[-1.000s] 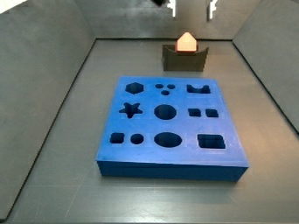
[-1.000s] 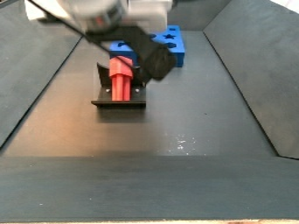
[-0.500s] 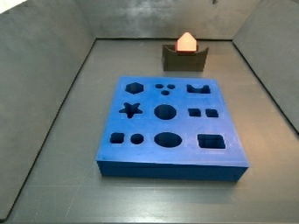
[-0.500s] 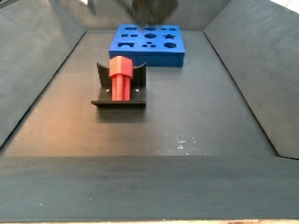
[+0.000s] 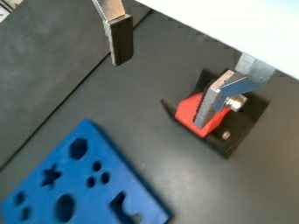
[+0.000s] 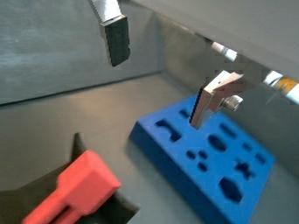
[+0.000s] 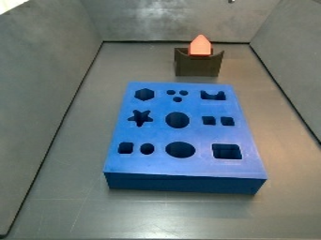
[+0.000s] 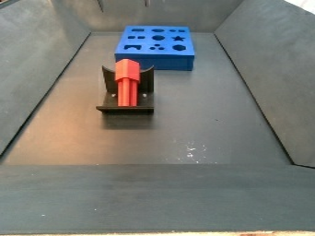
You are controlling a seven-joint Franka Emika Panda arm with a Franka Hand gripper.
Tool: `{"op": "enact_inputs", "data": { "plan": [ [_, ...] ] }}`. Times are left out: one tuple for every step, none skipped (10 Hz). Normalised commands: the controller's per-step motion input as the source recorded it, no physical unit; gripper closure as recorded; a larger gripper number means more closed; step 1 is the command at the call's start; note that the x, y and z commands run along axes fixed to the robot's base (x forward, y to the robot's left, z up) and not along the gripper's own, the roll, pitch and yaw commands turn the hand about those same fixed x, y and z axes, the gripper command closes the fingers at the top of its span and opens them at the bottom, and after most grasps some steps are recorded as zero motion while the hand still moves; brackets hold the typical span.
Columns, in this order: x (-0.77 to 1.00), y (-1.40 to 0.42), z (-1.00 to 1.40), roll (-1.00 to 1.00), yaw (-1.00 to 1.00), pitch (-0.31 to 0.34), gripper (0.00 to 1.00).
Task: Pick up the 3 prong object. Move up. Rotate the 3 prong object. Place the 3 prong object on the fixture. Regrasp the 3 prong object. Move to above the board. Insert the 3 prong object.
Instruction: Regrasp the 3 prong object.
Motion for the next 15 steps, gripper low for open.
{"op": "enact_inputs", "data": {
  "plan": [
    [-0.04,-0.04,0.01,1.0,0.01,0.008,0.0],
    [-0.05,-0.03,0.01,1.0,0.01,0.001,0.0],
    [-0.05,-0.03,0.01,1.0,0.01,-0.005,0.0],
    [-0.04,-0.03,0.0,1.0,0.01,-0.013,0.0],
    [-0.04,-0.03,0.0,1.0,0.01,-0.017,0.0],
    [-0.03,-0.02,0.0,1.0,0.01,-0.027,0.0],
    [-0.03,-0.02,0.0,1.0,0.01,-0.03,0.0],
    [-0.03,-0.02,0.0,1.0,0.02,-0.031,0.0],
    [-0.03,-0.02,0.01,1.0,0.02,-0.029,0.0],
    [-0.02,-0.02,0.02,1.0,0.02,-0.025,0.0],
    [-0.01,-0.02,0.01,1.0,0.02,-0.022,0.0],
    [0.01,-0.03,0.0,1.0,0.02,-0.015,0.0],
    [0.03,-0.03,-0.01,1.0,0.02,-0.006,0.0],
    [0.04,-0.03,-0.02,1.0,0.02,0.005,0.0],
    [0.05,-0.03,-0.01,1.0,0.02,0.023,0.0]
  ]
}}
